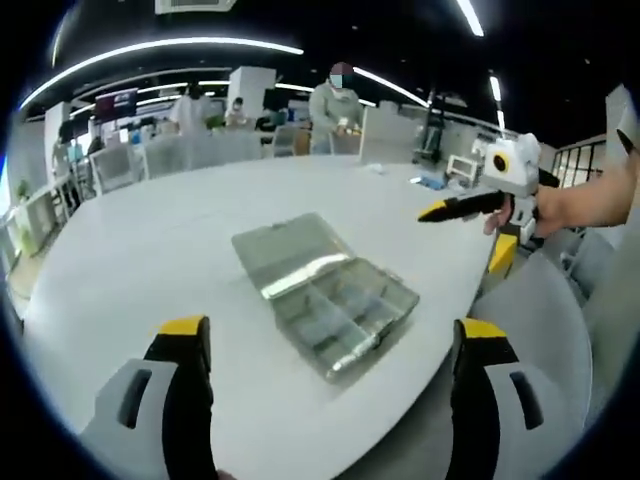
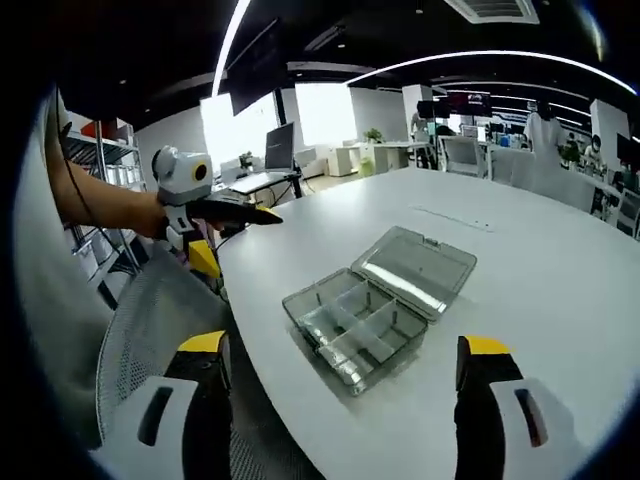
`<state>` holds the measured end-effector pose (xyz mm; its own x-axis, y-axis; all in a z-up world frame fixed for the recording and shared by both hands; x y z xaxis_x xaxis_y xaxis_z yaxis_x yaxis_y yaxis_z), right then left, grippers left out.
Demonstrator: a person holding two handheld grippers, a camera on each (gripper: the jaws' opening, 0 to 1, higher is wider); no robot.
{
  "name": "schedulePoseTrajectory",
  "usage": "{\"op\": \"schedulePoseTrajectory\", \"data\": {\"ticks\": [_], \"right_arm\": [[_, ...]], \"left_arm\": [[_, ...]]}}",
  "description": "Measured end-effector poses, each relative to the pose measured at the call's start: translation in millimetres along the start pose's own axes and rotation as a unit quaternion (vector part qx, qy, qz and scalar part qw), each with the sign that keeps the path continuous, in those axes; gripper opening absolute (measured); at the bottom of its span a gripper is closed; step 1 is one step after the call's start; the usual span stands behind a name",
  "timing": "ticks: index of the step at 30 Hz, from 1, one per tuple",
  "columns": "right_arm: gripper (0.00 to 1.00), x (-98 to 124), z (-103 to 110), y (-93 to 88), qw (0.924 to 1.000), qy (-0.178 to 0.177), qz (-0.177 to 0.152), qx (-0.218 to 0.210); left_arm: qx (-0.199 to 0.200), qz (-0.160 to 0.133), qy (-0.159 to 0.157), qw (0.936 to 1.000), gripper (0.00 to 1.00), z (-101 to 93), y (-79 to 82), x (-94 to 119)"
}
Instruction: Insert the divider into the dual guide fixture by aligning both edges with the guide slots and pushing it downward to the bottom, including one-sided entry, uneven engagement, binding, and posture correction.
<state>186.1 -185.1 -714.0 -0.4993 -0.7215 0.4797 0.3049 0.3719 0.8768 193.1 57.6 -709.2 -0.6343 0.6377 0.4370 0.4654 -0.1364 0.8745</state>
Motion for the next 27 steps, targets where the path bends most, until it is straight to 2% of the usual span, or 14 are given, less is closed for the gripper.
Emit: {"op": "schedulePoseTrajectory", "data": {"ticks": [2, 11, 18, 20, 27], "right_arm": [[0.93, 6.1, 2.4, -0.9, 0.9999, -0.007, -0.007, -0.006], [0.94, 26.7, 9.4, -11.2, 0.9989, -0.036, -0.005, -0.028], [0.94, 35.9, 14.2, -8.8, 0.9975, -0.054, -0.015, -0.043], [0.94, 38.0, 14.8, -7.5, 0.9973, -0.057, -0.018, -0.043], [0.94, 41.7, 18.4, -2.5, 0.9964, -0.067, -0.027, -0.046]], "left_arm": [[0.006, -0.006, 0.001, 1.0, 0.99, -1.8, 1.9, 3.3], [0.008, -0.021, 0.009, 0.9997, 0.99, -9.2, 7.3, 15.8], [0.022, -0.039, 0.015, 0.9989, 0.99, -15.3, 9.9, 25.4], [0.036, -0.055, 0.016, 0.9977, 0.99, -16.2, 13.2, 28.2], [0.039, -0.059, 0.023, 0.9973, 0.99, -20.7, 12.3, 34.7]]}}
Point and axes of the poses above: the point that each gripper's makers call its tool centre point, and the gripper's own axes: x roughly backward along the fingers, z roughly to its left, y roughly out of its top, the point moved 5 cm from there along x, roughly backward along the fingers, and after that the axes turned 6 degrees about x, right-handed, at the moved point
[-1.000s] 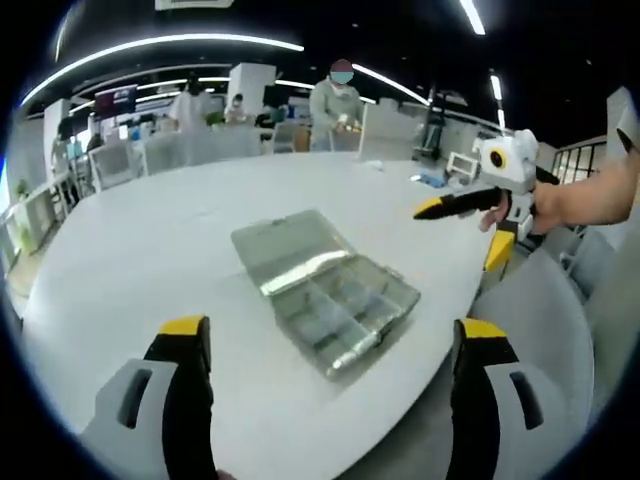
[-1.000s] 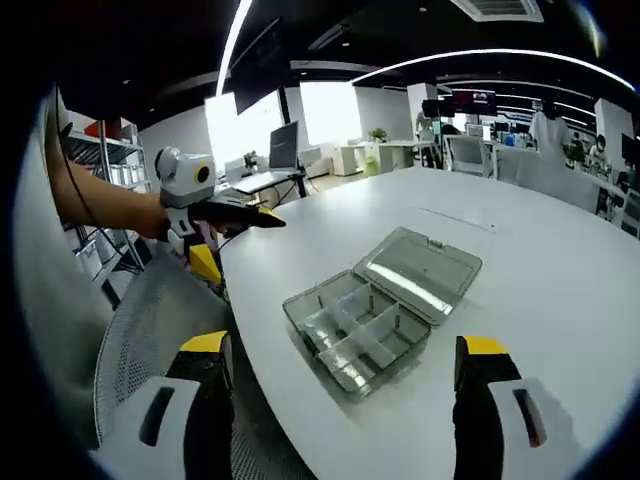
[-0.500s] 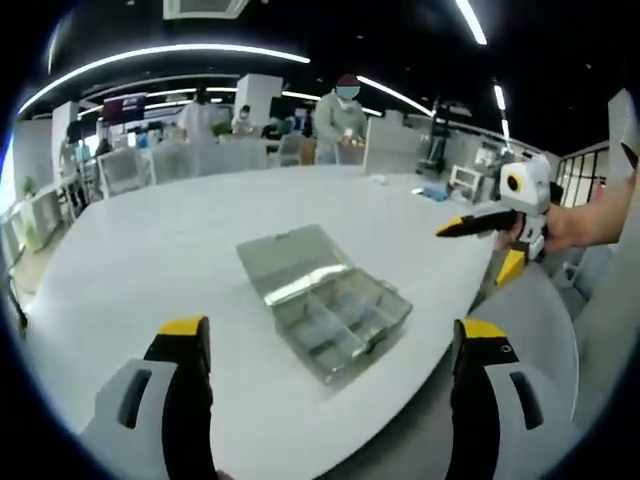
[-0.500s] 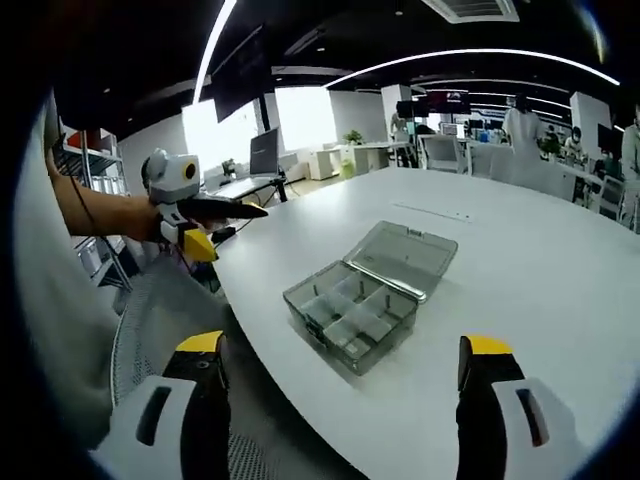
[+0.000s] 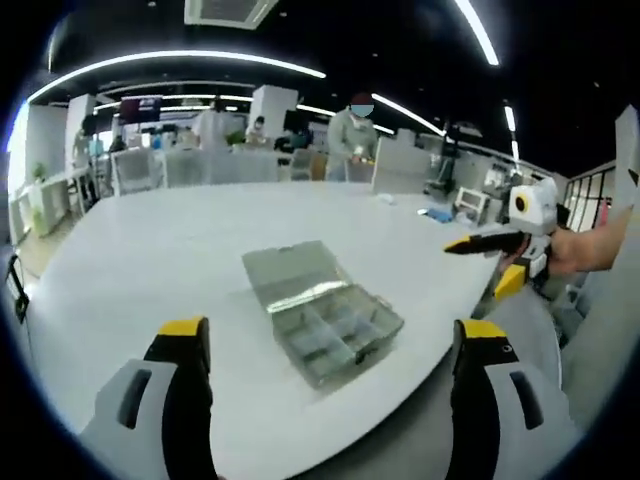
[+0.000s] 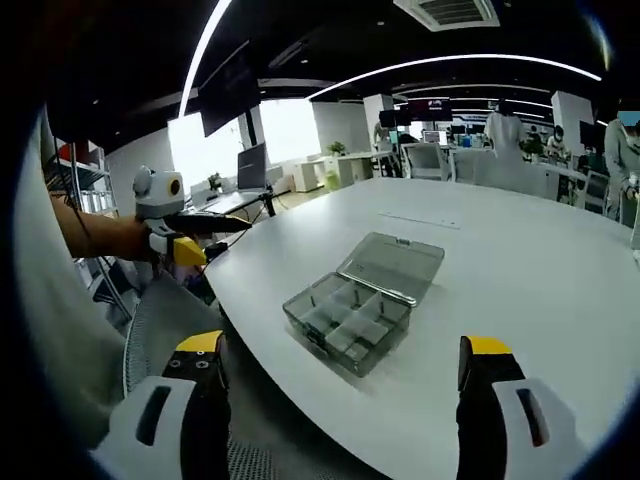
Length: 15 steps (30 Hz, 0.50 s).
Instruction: Insert the divider into the dual guide fixture by aligning both edges with the guide slots and pushing it downward to the bottom, including one-sided entry, uneven engagement, binding, and posture correction.
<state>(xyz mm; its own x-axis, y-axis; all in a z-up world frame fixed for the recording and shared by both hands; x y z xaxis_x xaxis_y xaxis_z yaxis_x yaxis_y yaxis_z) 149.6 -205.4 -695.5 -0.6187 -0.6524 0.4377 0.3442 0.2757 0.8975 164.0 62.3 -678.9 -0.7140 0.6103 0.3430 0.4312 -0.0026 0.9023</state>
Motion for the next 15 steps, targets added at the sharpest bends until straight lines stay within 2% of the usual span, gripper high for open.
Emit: {"op": "schedulePoseTrajectory", "data": {"ticks": [15], "right_arm": [[0.94, 6.4, 8.5, 0.6, 0.9999, -0.013, -0.006, -0.009]], "left_arm": [[0.001, -0.015, 0.02, 0.9997, 0.99, -7.1, -3.1, 15.3]]}}
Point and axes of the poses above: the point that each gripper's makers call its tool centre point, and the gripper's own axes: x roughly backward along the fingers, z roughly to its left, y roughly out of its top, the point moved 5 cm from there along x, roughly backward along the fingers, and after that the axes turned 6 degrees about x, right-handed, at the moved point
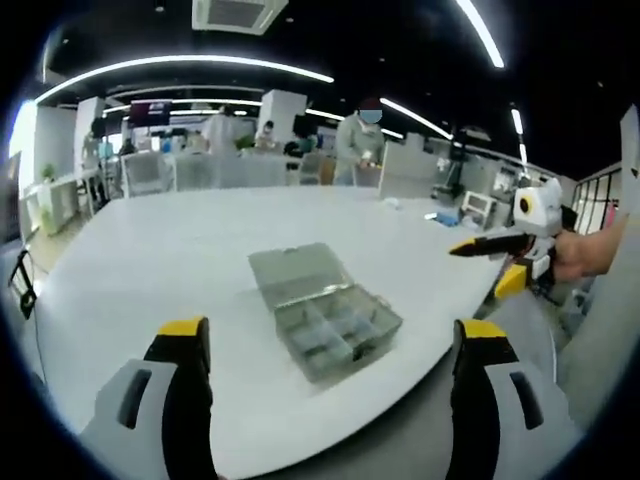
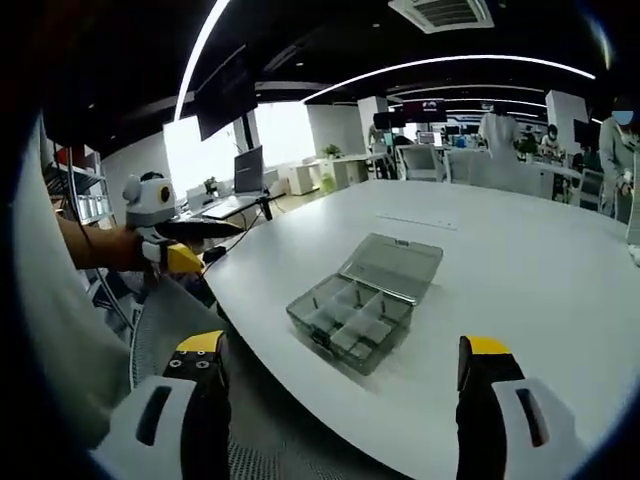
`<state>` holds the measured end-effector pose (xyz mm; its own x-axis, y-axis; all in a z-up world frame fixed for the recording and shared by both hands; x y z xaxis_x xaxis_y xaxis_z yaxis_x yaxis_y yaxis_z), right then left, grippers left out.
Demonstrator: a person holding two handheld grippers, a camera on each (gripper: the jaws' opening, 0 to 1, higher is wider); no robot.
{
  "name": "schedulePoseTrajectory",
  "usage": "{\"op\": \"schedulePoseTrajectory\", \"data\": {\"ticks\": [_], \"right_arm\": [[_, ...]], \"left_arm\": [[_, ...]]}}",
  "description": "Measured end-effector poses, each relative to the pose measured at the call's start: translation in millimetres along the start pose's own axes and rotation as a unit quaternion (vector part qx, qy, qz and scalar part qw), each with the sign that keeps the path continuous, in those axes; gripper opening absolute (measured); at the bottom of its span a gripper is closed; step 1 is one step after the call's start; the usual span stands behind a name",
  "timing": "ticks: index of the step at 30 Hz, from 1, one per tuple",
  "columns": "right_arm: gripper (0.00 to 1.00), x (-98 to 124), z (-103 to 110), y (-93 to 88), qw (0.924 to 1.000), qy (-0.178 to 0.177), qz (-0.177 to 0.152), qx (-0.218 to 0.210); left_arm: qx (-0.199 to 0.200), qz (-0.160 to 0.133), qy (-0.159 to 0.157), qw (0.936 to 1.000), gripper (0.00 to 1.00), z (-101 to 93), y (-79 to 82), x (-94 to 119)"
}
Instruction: Insert the divider into the dual guide fixture by aligning both edges with the guide slots and pushing it downward to the bottom, including one-sided entry, uneven engagement, binding, and posture correction.
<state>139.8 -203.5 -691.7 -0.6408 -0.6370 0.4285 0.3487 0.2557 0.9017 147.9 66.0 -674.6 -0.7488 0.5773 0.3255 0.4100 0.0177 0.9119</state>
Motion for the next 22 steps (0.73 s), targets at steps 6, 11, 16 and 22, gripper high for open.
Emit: {"op": "schedulePoseTrajectory", "data": {"ticks": [6, 11, 16, 22], "right_arm": [[0.94, 2.3, 1.3, 0.4, 1.0, -0.01, -0.002, -0.002], [0.94, 3.2, 0.7, -1.2, 0.9998, -0.017, 0.0, -0.005], [0.93, 2.4, 1.7, -1.2, 0.9998, -0.016, 0.002, -0.011], [0.93, 2.6, -2.5, 3.5, 0.9997, -0.02, 0.006, -0.013]], "left_arm": [[-0.004, -0.009, 0.006, 0.9999, 0.99, -1.5, 3.4, 1.2], [-0.002, -0.006, 0.013, 0.9999, 0.99, -0.5, 0.2, 0.8], [0.021, -0.013, 0.017, 0.9995, 0.99, 4.0, 0.8, 3.6], [0.024, -0.004, 0.02, 0.9995, 0.99, 5.3, 3.0, 3.3]]}}
Point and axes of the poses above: the point that each gripper's makers call its tool centre point, and the gripper's own axes: x roughly backward along the fingers, z roughly to its left, y roughly out of its top, the point moved 5 cm from there along x, roughly backward along the fingers, and after that the axes turned 6 degrees about x, right-handed, at the moved point
